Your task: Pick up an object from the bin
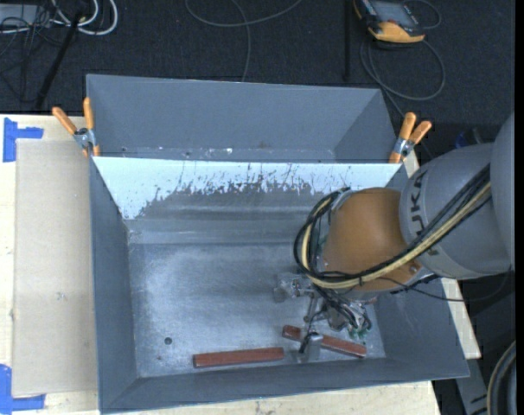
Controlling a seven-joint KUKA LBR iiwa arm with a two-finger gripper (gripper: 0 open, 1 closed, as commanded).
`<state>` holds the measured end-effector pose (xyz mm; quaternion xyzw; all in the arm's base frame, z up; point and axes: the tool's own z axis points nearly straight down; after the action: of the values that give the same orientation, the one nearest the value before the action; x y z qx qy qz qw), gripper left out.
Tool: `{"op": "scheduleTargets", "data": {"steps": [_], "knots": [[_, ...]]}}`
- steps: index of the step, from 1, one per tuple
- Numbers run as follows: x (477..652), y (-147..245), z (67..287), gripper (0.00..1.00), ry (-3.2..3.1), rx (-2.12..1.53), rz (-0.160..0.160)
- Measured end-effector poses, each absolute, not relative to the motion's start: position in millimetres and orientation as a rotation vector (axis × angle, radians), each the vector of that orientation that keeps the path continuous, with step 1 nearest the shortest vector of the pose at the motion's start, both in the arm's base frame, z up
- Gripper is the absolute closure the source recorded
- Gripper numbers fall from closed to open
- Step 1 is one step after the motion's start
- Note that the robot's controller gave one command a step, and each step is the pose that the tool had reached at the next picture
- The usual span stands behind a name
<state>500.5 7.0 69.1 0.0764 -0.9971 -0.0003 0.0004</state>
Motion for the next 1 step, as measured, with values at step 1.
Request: {"op": "scheduleTargets", "data": {"steps": [1], "knots": [[520.1,-46.8,69.5,0.00,-3.125,0.338,0.004]]}}
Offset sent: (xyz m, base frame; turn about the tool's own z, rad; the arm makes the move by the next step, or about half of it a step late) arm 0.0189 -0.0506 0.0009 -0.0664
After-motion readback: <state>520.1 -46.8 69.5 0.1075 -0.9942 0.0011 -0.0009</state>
